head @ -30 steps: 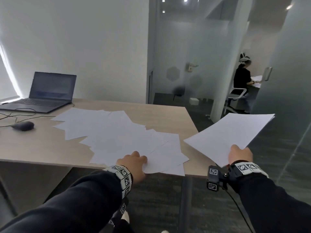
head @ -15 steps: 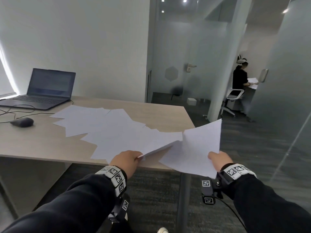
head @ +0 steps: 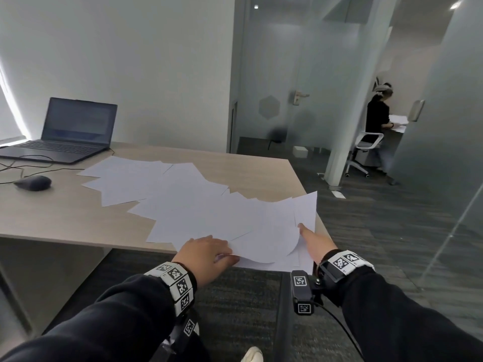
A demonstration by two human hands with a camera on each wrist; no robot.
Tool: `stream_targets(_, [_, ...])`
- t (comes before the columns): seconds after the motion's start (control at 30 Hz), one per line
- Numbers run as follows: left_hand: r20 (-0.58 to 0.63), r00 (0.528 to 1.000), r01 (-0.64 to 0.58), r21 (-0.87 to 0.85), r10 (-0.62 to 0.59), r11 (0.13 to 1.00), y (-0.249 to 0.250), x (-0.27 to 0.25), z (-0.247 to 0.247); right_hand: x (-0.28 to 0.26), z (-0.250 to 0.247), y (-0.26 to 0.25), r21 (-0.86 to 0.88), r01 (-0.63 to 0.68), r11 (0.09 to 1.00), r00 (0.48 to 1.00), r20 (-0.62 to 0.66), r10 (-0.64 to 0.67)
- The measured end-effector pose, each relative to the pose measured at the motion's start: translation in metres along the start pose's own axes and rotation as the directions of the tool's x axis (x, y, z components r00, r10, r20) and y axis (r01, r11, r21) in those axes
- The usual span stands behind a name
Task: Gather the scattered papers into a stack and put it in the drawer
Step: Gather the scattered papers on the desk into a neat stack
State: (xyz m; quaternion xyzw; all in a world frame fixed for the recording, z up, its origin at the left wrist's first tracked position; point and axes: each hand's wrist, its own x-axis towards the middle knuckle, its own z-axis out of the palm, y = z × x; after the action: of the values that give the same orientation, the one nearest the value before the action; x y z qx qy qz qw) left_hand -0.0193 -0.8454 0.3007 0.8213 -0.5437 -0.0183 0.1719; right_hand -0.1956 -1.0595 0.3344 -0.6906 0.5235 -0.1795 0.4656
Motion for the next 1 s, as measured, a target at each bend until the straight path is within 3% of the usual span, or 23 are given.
stream_targets(0.2, [-0.181, 0.983, -0.012, -0.137, -0.013, 0.991, -0.001, -0.002, 0.001, 0.001, 0.0, -0.001, 0.007, -0.006, 1.0, 1.0, 0.012, 0.006])
stream_targets(0.27, [-0.219, 0.959, 0.11, -0.29, -0.177, 0.951, 0.004, -0.002, -0.006, 0.002, -0.001, 0.0, 0.002, -0.007, 1.0, 1.0, 0.005, 0.007])
stream_targets(0.33, [-0.241, 0.905, 0.214, -0.452, -0.35, 0.866, 0.002, 0.002, -0.011, 0.002, -0.002, 0.002, 0.031, 0.01, 0.999, 1.0, 0.024, -0.011])
stream_targets(0.43, [-0.262, 0.854, 0.24, -0.567, -0.449, 0.788, -0.007, 0.004, -0.013, 0.002, -0.002, 0.005, 0.059, 0.04, 0.997, 0.998, 0.042, -0.042])
stream_targets(0.57, [-0.205, 0.919, 0.117, -0.672, -0.335, 0.731, -0.012, -0.001, -0.011, -0.001, 0.001, 0.006, 0.116, 0.046, 0.992, 0.992, 0.113, -0.06])
stream_targets(0.63, [-0.192, 0.943, 0.1, -0.62, -0.273, 0.779, -0.016, -0.001, -0.009, -0.002, 0.001, 0.006, 0.01, 0.046, 0.999, 0.987, 0.154, -0.047])
stream_targets(0.7, [-0.192, 0.952, 0.104, -0.533, -0.24, 0.84, -0.021, 0.002, -0.005, 0.0, -0.002, 0.006, -0.009, 0.033, 0.999, 0.992, 0.119, -0.032])
stream_targets(0.8, [-0.183, 0.959, 0.095, -0.516, -0.217, 0.851, -0.021, 0.005, -0.002, -0.001, -0.006, 0.007, -0.031, 0.042, 0.999, 0.992, 0.118, -0.038])
stream_targets(1.0, [-0.196, 0.971, 0.04, -0.424, -0.134, 0.905, -0.018, 0.015, 0.007, -0.012, 0.007, 0.015, 0.267, 0.014, 0.964, 0.96, 0.266, -0.088])
